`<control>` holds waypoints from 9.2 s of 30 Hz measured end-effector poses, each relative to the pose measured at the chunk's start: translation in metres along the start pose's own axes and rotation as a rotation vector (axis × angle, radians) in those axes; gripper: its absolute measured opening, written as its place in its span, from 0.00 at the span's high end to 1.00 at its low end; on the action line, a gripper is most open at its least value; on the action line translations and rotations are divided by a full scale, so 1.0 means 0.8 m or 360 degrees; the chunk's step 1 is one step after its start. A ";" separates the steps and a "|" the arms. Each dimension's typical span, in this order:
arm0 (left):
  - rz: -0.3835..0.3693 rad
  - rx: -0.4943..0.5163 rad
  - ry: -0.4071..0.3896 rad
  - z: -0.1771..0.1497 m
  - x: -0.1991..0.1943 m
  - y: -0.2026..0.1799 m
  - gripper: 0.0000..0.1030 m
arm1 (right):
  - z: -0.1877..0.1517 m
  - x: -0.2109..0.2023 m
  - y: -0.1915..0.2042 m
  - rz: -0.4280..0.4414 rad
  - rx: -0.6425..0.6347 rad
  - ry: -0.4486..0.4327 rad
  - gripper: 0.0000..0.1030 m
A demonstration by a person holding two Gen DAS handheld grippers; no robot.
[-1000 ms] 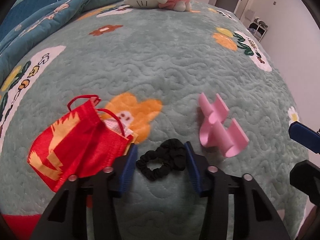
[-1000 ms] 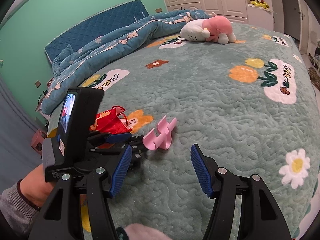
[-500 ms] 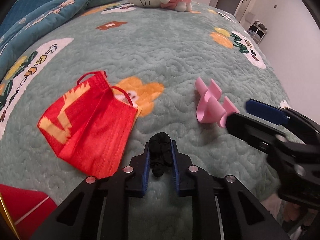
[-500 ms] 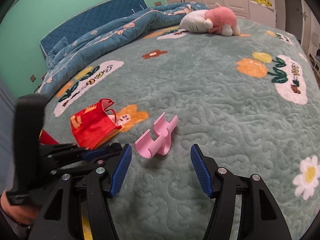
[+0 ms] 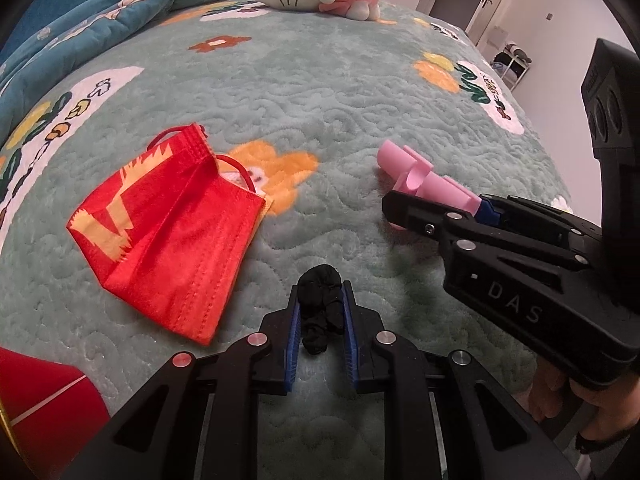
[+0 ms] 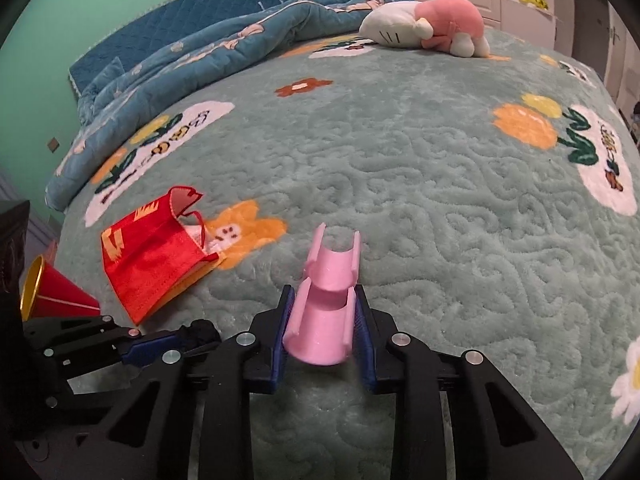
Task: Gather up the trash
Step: 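Grasp the pink plastic piece with the right gripper, then carry hair tie and pink piece to the bin and open both grippers, then move both open grippers back over the bed toward the red cup, then grasp the gold-lined red paper cup rim with the left gripper, then grasp the red folded mask with the right gripper, then carry the red cup and red mask to the orange bin and release both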
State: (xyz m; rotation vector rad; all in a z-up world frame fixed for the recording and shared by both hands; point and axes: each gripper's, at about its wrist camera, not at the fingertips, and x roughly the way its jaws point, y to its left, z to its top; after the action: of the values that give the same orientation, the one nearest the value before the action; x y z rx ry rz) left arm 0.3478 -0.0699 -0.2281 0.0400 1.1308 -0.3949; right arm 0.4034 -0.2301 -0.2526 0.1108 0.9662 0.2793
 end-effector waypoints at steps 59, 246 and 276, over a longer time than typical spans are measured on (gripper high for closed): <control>-0.0495 0.1260 -0.0066 -0.153 -0.131 -0.529 0.82 | -0.395 -0.550 -0.234 -0.0554 0.0778 -0.0582 0.76; 0.0215 -0.0149 -0.0351 -0.076 -0.190 0.047 0.52 | -0.042 -0.151 0.145 0.0309 -0.0276 -0.0135 0.98; -0.0341 0.0835 -0.0356 -0.115 -0.220 -0.362 0.52 | -0.306 -0.533 -0.109 -0.0198 0.0465 -0.0676 0.98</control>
State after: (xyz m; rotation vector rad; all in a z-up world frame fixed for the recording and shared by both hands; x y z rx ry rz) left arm 0.1085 -0.2677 -0.0640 0.3289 0.7886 -0.8591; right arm -0.0111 -0.4420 -0.0710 0.3611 0.5826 -0.0053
